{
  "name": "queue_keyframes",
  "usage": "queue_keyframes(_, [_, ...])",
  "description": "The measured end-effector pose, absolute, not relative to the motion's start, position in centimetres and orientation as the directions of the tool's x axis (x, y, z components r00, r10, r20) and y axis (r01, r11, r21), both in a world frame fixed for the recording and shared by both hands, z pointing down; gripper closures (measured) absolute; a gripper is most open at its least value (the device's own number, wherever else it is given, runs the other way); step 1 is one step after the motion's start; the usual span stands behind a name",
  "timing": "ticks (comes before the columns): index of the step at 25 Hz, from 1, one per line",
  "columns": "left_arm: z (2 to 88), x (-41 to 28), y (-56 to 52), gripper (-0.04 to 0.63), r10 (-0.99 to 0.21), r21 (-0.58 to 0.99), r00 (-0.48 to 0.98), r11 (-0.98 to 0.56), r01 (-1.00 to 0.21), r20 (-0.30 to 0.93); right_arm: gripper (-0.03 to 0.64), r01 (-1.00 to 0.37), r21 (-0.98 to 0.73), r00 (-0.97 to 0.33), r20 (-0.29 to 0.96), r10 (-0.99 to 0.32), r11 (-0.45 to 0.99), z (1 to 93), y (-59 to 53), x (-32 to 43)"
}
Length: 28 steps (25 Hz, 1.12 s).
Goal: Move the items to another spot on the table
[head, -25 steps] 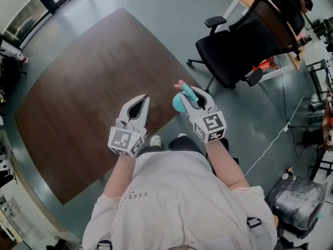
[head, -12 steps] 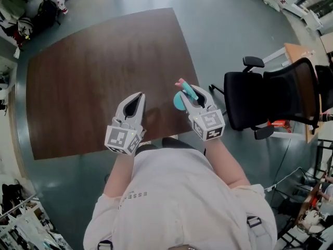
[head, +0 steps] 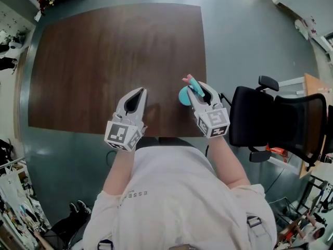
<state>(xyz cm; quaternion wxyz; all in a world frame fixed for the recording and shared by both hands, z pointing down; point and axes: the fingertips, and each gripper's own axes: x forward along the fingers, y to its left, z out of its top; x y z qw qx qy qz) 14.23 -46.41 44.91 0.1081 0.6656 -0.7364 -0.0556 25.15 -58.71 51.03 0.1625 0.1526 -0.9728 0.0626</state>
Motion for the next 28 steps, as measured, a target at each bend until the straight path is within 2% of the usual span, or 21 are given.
queue_keyframes(11, [46.8, 15.0, -47.6, 0.586, -0.993, 0.232, -0.092, 0.107, -0.967, 0.075, 0.483, -0.259, -0.058, -0.926, 0.299, -0.231, 0.964, 52.6, -58.0, 25.3])
queue_keyframes(20, [47.7, 16.3, -46.9, 0.586, -0.994, 0.239, -0.084, 0.097, -0.966, 0.063, 0.482, -0.294, -0.027, -0.926, 0.256, -0.278, 0.955, 53.2, -57.5, 26.5])
queue_keyframes(21, [47.7, 16.6, -46.6, 0.586, -0.994, 0.244, -0.085, 0.098, -0.965, 0.064, 0.477, -0.303, -0.033, -0.923, 0.261, -0.284, 0.953, 53.2, -57.4, 26.7])
queue_keyframes(23, [47.3, 16.8, -45.8, 0.586, -0.994, 0.25, -0.085, 0.1, -0.963, 0.071, 0.408, -0.325, -0.059, -0.917, 0.263, -0.299, 0.944, 52.8, -57.3, 27.0])
queue_keyframes(25, [46.7, 16.7, -45.0, 0.586, -0.993, 0.252, -0.09, 0.106, -0.962, 0.077, 0.375, -0.352, -0.073, -0.913, 0.247, -0.325, 0.933, 51.8, -57.3, 27.3])
queue_keyframes(28, [45.9, 16.2, -44.2, 0.586, -0.992, 0.253, -0.096, 0.113, -0.961, 0.077, 0.367, -0.37, -0.089, -0.916, 0.199, -0.347, 0.925, 49.3, -57.3, 27.6])
